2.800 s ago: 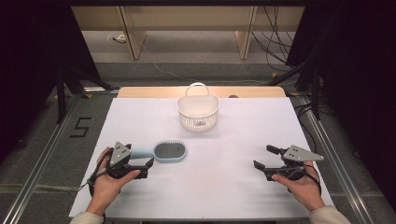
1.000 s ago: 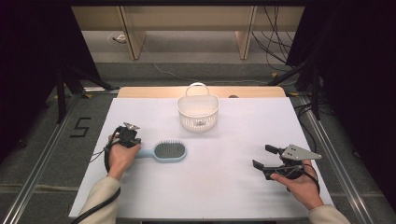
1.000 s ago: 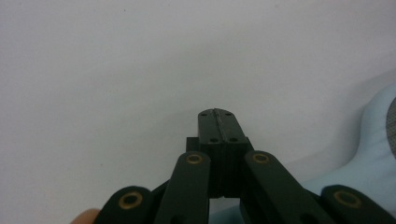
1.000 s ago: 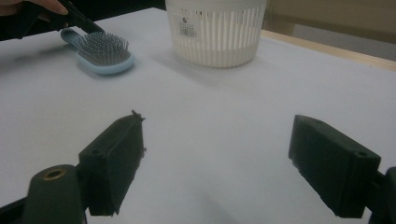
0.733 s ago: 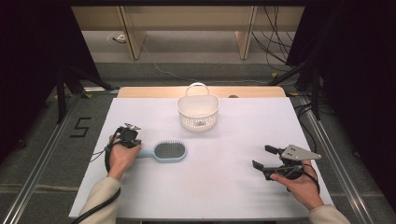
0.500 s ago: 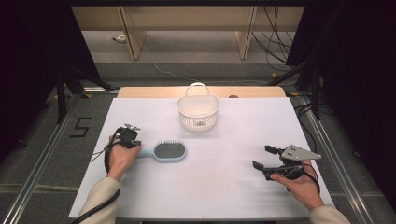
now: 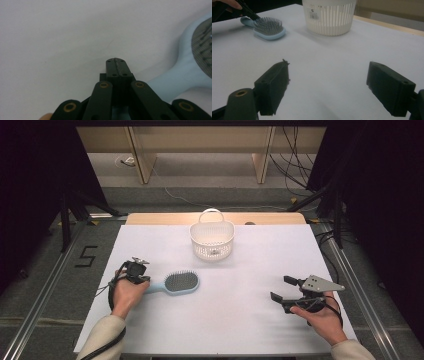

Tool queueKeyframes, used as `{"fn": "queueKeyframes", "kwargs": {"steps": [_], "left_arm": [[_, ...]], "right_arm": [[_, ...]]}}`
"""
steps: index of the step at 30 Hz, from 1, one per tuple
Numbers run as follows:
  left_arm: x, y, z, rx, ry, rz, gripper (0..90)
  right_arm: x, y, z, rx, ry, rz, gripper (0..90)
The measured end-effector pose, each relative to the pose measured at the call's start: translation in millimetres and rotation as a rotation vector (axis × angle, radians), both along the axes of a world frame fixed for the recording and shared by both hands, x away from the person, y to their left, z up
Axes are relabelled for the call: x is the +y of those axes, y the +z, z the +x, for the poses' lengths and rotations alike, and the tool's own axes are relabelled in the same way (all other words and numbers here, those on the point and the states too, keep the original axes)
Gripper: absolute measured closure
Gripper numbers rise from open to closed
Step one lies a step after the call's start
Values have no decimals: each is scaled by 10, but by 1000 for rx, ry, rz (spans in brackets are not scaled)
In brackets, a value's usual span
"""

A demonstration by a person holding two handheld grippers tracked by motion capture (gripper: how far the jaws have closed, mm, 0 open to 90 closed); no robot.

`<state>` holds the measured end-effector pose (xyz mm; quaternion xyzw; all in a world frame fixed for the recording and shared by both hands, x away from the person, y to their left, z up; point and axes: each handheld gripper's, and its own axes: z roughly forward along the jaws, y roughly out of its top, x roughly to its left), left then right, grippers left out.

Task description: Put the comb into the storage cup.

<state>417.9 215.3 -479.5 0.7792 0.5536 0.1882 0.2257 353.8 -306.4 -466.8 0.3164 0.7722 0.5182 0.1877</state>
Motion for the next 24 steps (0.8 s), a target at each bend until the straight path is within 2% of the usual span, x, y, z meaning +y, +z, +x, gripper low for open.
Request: {"fn": "queueKeyframes", "kwargs": {"steps": [5, 10, 24], "left_arm": [[-3, 9, -64, 14, -4, -3, 900], [-38, 14, -199, 18, -30, 17, 900], [-90, 27, -456, 37, -70, 22, 900]], "right_arm": [[0, 1, 3, 2, 0, 0, 190], [0, 3, 7, 1, 1, 3, 190], [1, 4, 11, -1, 1, 8, 190]]}}
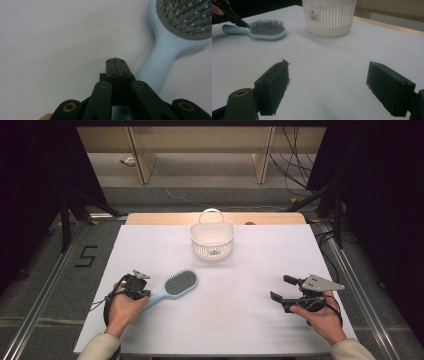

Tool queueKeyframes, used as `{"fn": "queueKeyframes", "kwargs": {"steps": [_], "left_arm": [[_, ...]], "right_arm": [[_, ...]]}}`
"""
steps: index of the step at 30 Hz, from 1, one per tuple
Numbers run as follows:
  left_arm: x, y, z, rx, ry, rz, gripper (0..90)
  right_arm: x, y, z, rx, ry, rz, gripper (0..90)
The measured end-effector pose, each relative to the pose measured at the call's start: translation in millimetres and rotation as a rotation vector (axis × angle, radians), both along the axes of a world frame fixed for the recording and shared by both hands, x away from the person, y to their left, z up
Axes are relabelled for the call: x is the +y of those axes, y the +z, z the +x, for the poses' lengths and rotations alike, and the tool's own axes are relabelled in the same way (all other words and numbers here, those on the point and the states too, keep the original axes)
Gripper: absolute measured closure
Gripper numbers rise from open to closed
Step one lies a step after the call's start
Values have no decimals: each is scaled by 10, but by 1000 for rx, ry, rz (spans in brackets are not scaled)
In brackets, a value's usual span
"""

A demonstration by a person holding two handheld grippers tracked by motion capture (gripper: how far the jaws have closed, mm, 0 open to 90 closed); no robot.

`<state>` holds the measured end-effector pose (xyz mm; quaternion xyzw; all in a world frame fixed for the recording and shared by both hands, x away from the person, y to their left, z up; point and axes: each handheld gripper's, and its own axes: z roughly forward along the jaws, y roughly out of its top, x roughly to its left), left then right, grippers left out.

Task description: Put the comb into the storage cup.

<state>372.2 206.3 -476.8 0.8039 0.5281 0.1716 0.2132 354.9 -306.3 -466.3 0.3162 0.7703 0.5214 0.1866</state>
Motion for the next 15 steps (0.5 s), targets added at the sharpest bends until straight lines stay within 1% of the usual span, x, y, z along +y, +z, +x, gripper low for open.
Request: {"fn": "queueKeyframes", "kwargs": {"steps": [3, 7, 11, 15], "left_arm": [[-9, -1, -32, 0, -4, 0, 900], [-22, 1, -114, 3, -12, -9, 900], [-31, 1, -158, -1, -23, 1, 900], [-43, -1, -194, -1, -27, -3, 899]], "right_arm": [[-1, 1, -2, 1, -1, 0, 190], [-2, 2, -2, 0, 0, 0, 189], [-4, 4, -2, -1, 0, 1, 190], [-2, 7, -5, -2, 0, -1, 189]]}}
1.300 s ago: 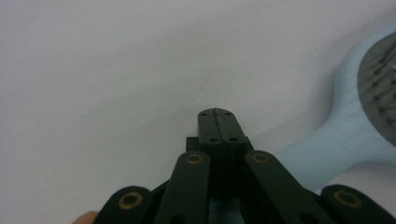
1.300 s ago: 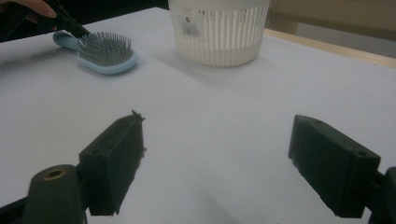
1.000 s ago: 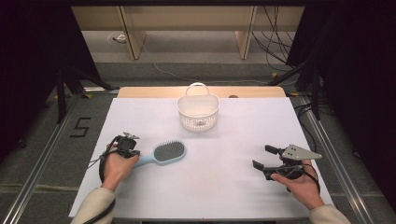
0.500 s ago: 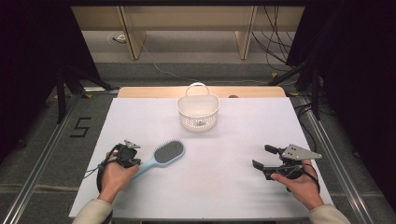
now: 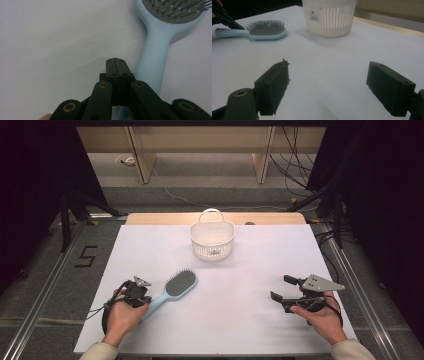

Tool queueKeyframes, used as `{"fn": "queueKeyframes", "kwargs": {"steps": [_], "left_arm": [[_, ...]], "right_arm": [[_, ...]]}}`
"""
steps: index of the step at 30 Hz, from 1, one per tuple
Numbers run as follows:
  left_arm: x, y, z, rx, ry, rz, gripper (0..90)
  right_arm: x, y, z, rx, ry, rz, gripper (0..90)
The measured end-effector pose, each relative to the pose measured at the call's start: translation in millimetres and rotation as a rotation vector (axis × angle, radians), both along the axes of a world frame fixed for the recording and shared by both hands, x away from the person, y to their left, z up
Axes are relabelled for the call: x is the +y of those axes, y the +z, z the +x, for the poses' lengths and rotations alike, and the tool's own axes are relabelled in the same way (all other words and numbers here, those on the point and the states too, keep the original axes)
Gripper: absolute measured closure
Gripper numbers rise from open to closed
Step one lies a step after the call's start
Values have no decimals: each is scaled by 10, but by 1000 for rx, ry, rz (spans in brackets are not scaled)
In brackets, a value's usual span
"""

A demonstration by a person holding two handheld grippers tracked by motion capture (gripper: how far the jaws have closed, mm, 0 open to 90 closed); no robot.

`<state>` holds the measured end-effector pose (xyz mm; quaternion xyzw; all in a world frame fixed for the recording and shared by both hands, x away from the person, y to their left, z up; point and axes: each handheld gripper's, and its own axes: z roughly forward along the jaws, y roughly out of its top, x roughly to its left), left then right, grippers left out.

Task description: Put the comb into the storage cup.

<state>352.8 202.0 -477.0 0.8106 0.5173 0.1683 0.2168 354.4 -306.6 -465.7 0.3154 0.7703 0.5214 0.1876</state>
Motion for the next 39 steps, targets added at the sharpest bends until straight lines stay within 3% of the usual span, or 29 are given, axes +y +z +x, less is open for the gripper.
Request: {"fn": "queueKeyframes", "kwargs": {"steps": [6, 12, 13, 14, 19, 20, 21, 22, 24, 25, 26, 27, 31, 35, 39], "left_arm": [[10, -5, -17, -6, -1, -5, 895], [35, -12, -31, -29, 3, 1, 804], [51, -18, -43, -56, -6, 8, 782], [51, -18, -43, -56, -6, 8, 757], [117, 90, -104, -183, 27, -65, 605], [117, 90, -104, -183, 27, -65, 550], [143, 136, -111, -242, 47, -114, 486], [155, 157, -116, -271, 57, -135, 423], [168, 177, -120, -295, 61, -154, 369], [181, 205, -125, -336, 72, -197, 283], [184, 214, -125, -352, 72, -223, 246], [185, 219, -123, -361, 73, -253, 205], [179, 222, -114, -369, 91, -301, 111], [163, 228, -110, -377, 64, -300, 29], [87, 238, -108, -370, -2, -255, 0]], "right_arm": [[0, -4, 3, 2, 0, 0, 189], [-7, 0, 2, 1, 1, 2, 189], [-10, 1, 2, 1, 0, 4, 189], [-10, 1, 2, 1, 0, 4, 189], [-18, 3, 3, 0, -1, 6, 188], [-18, 3, 3, 0, -1, 6, 188], [-17, 3, 4, 0, -2, 6, 188], [-17, 3, 4, 0, -1, 6, 188], [-17, 4, 4, -2, -2, 6, 188], [-17, 6, 2, -3, -3, 7, 187], [-17, 8, 2, -3, -3, 8, 186], [-16, 8, 1, -4, -3, 8, 185], [-18, 8, 2, -4, -1, 12, 181], [-19, 8, 2, -4, -1, 14, 179], [-24, 13, 2, -8, -2, 21, 178]]}}
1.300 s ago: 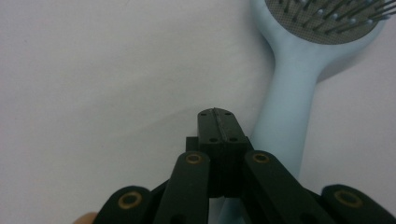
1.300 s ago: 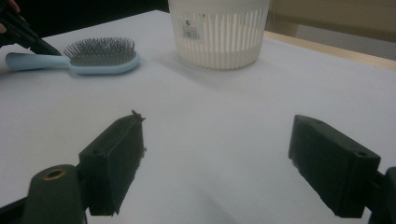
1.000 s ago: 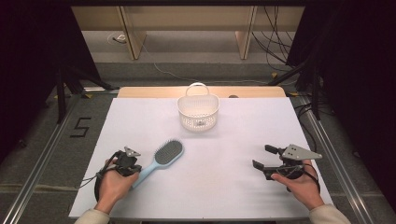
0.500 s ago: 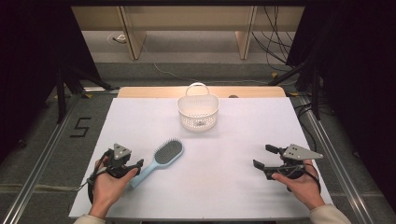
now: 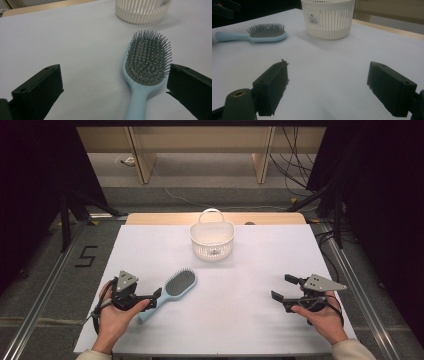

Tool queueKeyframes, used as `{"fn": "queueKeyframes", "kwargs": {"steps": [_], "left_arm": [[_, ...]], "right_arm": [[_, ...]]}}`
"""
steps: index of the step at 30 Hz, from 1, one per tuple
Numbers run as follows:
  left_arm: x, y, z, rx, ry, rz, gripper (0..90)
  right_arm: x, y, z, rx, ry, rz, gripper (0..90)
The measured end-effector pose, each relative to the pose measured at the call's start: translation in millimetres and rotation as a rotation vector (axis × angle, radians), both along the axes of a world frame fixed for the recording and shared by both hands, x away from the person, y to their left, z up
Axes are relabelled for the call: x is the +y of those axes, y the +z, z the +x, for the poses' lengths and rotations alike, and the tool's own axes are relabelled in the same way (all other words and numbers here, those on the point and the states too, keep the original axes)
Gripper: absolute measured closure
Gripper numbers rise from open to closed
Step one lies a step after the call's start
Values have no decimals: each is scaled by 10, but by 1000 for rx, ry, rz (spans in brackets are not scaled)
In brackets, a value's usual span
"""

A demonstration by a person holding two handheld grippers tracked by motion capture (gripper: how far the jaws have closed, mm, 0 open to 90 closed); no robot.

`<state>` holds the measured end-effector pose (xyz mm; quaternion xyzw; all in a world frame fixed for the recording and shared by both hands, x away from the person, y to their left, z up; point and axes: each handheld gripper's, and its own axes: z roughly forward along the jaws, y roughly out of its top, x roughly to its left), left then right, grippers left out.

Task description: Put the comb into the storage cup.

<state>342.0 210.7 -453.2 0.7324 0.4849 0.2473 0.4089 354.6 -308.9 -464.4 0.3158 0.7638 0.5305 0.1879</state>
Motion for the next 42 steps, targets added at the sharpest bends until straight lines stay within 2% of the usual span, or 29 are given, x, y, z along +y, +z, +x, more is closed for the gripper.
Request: {"fn": "queueKeyframes", "kwargs": {"steps": [7, 9, 10, 11, 12, 13, 14, 15, 17, 18, 19, 20, 21, 22, 23, 27, 30, 34, 38, 39, 40, 42], "left_arm": [[-35, 47, 20, -16, -51, 13, 0], [-52, 64, 33, -8, -82, 38, 0], [-75, 69, 54, 26, -129, 73, 3], [-75, 69, 54, 26, -129, 73, 3], [-98, 66, 72, 51, -162, 123, 6], [-110, 63, 79, 63, -176, 147, 11], [-110, 63, 79, 63, -176, 147, 22], [-121, 60, 84, 81, -191, 162, 22], [-148, 55, 91, 123, -230, 195, 60], [-175, 58, 96, 162, -262, 240, 133], [-175, 58, 96, 162, -262, 240, 179], [-194, 62, 114, 229, -311, 251, 161], [-198, 67, 127, 265, -328, 268, 165], [-198, 67, 127, 265, -328, 268, 169], [-206, 60, 144, 297, -342, 283, 166], [-273, 1, 217, 375, -338, 341, 171], [-351, -39, 281, 414, -331, 391, 178], [-384, -34, 334, 437, -314, 402, 199], [-417, -25, 404, 485, -304, 411, 256], [-439, -38, 434, 516, -305, 415, 266], [-439, -38, 434, 516, -305, 415, 272], [-459, -56, 462, 544, -311, 419, 288]], "right_arm": [[-10, 13, -11, -4, -6, 5, 177], [-10, 17, -14, -5, -5, 6, 176], [-8, 16, -14, -3, -6, 4, 176], [-8, 16, -14, -3, -6, 4, 176], [-4, 15, -14, -3, -5, 2, 176], [-3, 15, -15, -3, -6, 2, 176], [-3, 15, -15, -3, -6, 2, 176], [-3, 16, -15, -4, -6, 1, 176], [-5, 14, -14, -4, -8, 1, 176], [-3, 14, -14, -3, -7, 0, 176], [-3, 14, -14, -3, -7, 0, 176], [1, 13, -14, -3, -6, -1, 176], [4, 11, -13, -4, -6, 0, 176], [4, 11, -13, -4, -6, 0, 176], [6, 11, -14, -4, -6, -2, 177], [9, 12, -13, -5, -6, -5, 177], [9, 10, -12, -4, -6, -6, 178], [12, 9, -12, -4, -5, -7, 178], [15, 7, -12, -2, -5, -7, 178], [15, 7, -12, -1, -5, -8, 178], [15, 6, -12, -2, -5, -9, 179], [15, 6, -11, -2, -5, -10, 179]]}}
